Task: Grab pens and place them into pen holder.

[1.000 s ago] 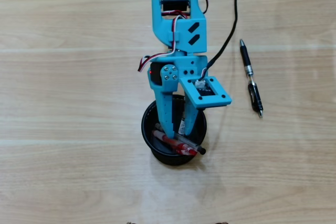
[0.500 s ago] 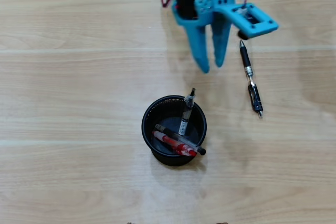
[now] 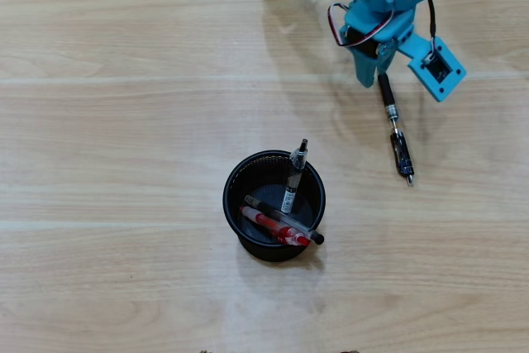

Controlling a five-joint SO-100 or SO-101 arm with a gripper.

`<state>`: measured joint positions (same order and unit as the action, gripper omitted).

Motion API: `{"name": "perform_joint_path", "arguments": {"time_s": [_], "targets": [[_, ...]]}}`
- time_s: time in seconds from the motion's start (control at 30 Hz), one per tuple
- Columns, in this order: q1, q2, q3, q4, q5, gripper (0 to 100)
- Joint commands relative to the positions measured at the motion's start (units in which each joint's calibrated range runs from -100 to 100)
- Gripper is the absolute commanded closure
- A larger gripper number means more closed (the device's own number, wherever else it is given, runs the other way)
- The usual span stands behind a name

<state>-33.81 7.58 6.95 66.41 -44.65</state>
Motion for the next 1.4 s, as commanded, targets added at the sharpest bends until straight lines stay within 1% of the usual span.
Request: {"name": "perform_joint_path", "arguments": {"time_s": [0.0, 0.03, 0.17, 0.23, 0.4, 0.57, 0.67, 0.83, 0.97, 1.1, 1.13, 1.2, 1.27, 1.33, 1.37], "targets": [[-1.5, 1.3, -0.5, -1.3, -4.9, 88], [-1.8, 1.7, -0.5, -1.8, -6.2, 87], [-2.5, 2.9, -0.4, -4.7, -8.4, 76], [-2.5, 3.3, -0.5, -7.1, -8.6, 74], [-2.5, 4.6, -0.5, -12.4, -8.6, 74], [-2.5, 7.5, -0.6, -13.1, -9.0, 74], [-2.7, 9.2, -0.5, -13.0, -10.9, 74], [-3.8, 11.5, -0.3, -13.9, -12.2, 74], [-4.0, 13.2, 0.2, -16.6, -12.2, 74], [-4.6, 14.1, 0.2, -17.1, -12.0, 74], [-4.7, 14.1, 0.3, -17.1, -11.9, 75], [-4.7, 14.1, 0.3, -17.1, -12.1, 79], [-4.6, 14.1, 0.4, -17.1, -12.1, 87], [-4.3, 14.1, 0.4, -17.0, -11.8, 99], [-4.2, 14.1, 0.5, -17.0, -11.8, 98]]}}
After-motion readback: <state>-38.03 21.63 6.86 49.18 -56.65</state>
